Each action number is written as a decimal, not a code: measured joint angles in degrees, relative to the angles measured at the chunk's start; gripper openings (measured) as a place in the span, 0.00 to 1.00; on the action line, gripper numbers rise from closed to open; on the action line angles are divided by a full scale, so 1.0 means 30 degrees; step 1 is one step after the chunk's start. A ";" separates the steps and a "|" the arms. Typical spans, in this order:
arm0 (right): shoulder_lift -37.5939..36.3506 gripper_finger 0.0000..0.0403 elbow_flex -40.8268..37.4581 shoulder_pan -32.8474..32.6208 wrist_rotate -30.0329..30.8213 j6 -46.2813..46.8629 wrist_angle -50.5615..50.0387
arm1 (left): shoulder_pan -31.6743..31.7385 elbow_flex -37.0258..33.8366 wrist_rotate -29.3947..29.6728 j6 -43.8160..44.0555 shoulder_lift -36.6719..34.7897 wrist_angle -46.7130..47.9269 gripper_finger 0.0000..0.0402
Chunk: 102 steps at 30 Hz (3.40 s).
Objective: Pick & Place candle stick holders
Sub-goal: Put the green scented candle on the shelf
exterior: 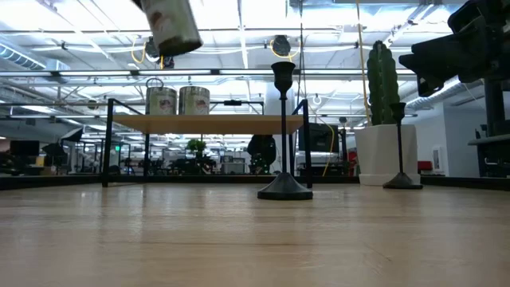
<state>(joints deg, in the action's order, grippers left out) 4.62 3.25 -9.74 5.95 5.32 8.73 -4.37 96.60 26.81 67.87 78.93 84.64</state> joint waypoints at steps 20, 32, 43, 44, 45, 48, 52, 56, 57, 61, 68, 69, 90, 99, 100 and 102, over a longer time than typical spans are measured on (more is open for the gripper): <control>0.0000 0.31 0.0006 -0.0002 0.0002 -0.0007 0.0000 | 0.9449 0.0015 -0.2816 -0.6709 0.0817 0.0105 0.00; 0.0000 0.31 -0.0001 0.0000 -0.0005 -0.0007 -0.0007 | 1.1825 0.0002 -0.3978 -0.8321 0.2312 0.0259 0.00; 0.0000 0.31 0.0001 0.0000 -0.0001 -0.0007 -0.0007 | 1.2557 0.0007 -0.4396 -0.9124 0.3614 0.0195 0.00; 0.0000 0.31 0.0006 -0.0007 0.0002 -0.0007 -0.0005 | 1.2638 0.0007 -0.4400 -0.9158 0.3678 0.0190 0.00; 0.0000 0.31 0.0006 -0.0007 -0.0001 -0.0007 -0.0007 | 1.2726 0.0007 -0.4388 -0.9166 0.3725 0.0196 0.00; 0.0000 0.31 0.0004 -0.0006 0.0002 -0.0007 -0.0002 | 1.2965 0.0007 -0.4430 -0.9428 0.3876 0.0211 0.00; 0.0000 0.31 0.0006 -0.0002 0.0002 -0.0007 -0.0005 | 1.3196 0.0007 -0.4441 -0.9527 0.3894 0.0209 0.00; 0.0000 0.31 0.0006 0.0000 0.0002 -0.0007 -0.0007 | 1.3373 0.0007 -0.4546 -0.9539 0.3894 0.0204 0.00; 0.0000 0.31 0.0006 -0.0006 0.0002 -0.0007 -0.0001 | 1.3452 0.0007 -0.4646 -0.9543 0.3894 0.0211 0.00; 0.0000 0.31 -0.0002 -0.0006 0.0000 -0.0007 0.0000 | 1.3577 0.0007 -0.4957 -0.9787 0.3894 -0.0127 0.00; 0.0000 0.31 0.0003 -0.0007 -0.0001 -0.0007 -0.0005 | 1.3555 0.0007 -0.5396 -0.9910 0.3894 -0.0525 0.00; 0.0000 0.31 0.0001 -0.0003 0.0002 -0.0007 -0.0007 | 1.3556 0.0007 -0.5430 -0.9913 0.3894 -0.0493 0.00; 0.0000 0.31 0.0000 -0.0006 -0.0006 -0.0007 -0.0007 | 1.3562 0.0007 -0.4584 -1.0088 0.3894 -0.0459 0.01; 0.0000 0.31 0.0006 0.0000 0.0002 -0.0007 0.0000 | 1.3562 0.0007 -0.4562 -1.0098 0.3891 -0.0467 0.07; 0.0000 0.31 0.0005 0.0000 0.0002 -0.0007 -0.0007 | 1.3562 0.0007 -0.4568 -1.0091 0.3886 -0.0469 0.08; 0.0000 0.31 0.0003 -0.0003 -0.0003 -0.0007 -0.0003 | 1.3562 0.0007 -0.4569 -1.0088 0.3886 -0.0496 0.10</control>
<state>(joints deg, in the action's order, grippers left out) 4.62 3.26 -9.75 5.94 5.30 8.72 36.32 96.62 13.11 37.60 90.59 83.15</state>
